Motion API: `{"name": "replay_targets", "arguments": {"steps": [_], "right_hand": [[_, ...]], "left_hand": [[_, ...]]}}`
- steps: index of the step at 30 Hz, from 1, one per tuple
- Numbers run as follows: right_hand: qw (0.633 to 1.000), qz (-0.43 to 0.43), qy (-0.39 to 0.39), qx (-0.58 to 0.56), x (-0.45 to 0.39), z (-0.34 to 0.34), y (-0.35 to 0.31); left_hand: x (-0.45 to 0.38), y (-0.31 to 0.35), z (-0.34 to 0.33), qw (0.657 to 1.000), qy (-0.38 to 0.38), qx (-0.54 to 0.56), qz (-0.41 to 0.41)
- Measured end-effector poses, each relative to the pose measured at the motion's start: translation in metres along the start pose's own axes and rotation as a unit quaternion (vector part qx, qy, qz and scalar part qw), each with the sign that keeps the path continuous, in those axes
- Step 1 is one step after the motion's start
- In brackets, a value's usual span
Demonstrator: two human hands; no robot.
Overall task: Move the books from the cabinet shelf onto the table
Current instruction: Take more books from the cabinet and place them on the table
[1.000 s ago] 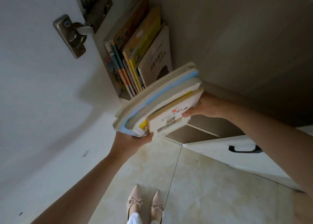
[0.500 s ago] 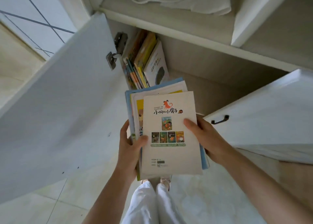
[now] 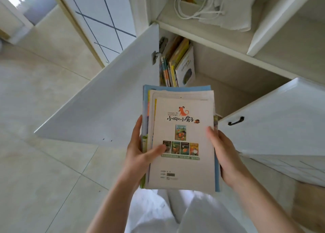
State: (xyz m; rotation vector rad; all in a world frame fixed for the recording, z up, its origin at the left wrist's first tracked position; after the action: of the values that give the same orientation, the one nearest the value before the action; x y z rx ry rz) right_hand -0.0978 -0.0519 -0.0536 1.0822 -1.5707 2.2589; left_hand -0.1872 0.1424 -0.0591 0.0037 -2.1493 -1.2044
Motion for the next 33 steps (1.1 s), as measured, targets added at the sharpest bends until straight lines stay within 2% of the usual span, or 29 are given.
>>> {"name": "replay_targets", "arguments": {"steps": [4,7,13,18,24,30,33], "right_hand": [[0.999,0.016,-0.02,0.03,0.012,-0.002,-0.011],[0.993,0.067,-0.043,0.083,0.018,0.0,-0.021],[0.944,0.187,-0.154,0.223,0.025,-0.012,-0.039],[0.903,0.233,-0.225,0.282,0.038,-0.032,-0.03],[0.832,0.27,-0.343,0.342,0.079,-0.091,-0.015],[0.727,0.325,-0.44,0.415,0.149,-0.157,0.011],[0.664,0.354,-0.487,0.443,0.197,-0.191,0.037]], "left_hand": [[0.023,0.007,0.0,0.999,0.027,0.022,-0.028],[0.037,0.003,0.001,0.995,0.07,0.051,-0.055],[0.085,-0.025,-0.003,0.974,0.154,0.137,-0.097],[0.138,-0.058,0.001,0.94,0.248,0.188,-0.141],[0.217,-0.091,0.026,0.879,0.359,0.236,-0.206],[0.306,-0.137,0.049,0.791,0.473,0.291,-0.255],[0.36,-0.166,0.056,0.735,0.531,0.315,-0.28]]}}
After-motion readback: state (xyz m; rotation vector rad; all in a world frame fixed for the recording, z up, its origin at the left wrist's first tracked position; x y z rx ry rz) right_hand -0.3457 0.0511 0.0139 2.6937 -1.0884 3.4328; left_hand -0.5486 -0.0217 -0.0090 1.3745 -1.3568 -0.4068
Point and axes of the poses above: each hand's wrist, its own x-axis away from the middle knuckle, its own z-axis out of the back of the hand, y = z × x, the point moved 6 cm from there along -x, towards the middle knuckle, and after that the axes turned 15 degrees about x, right-handed, at the moved point
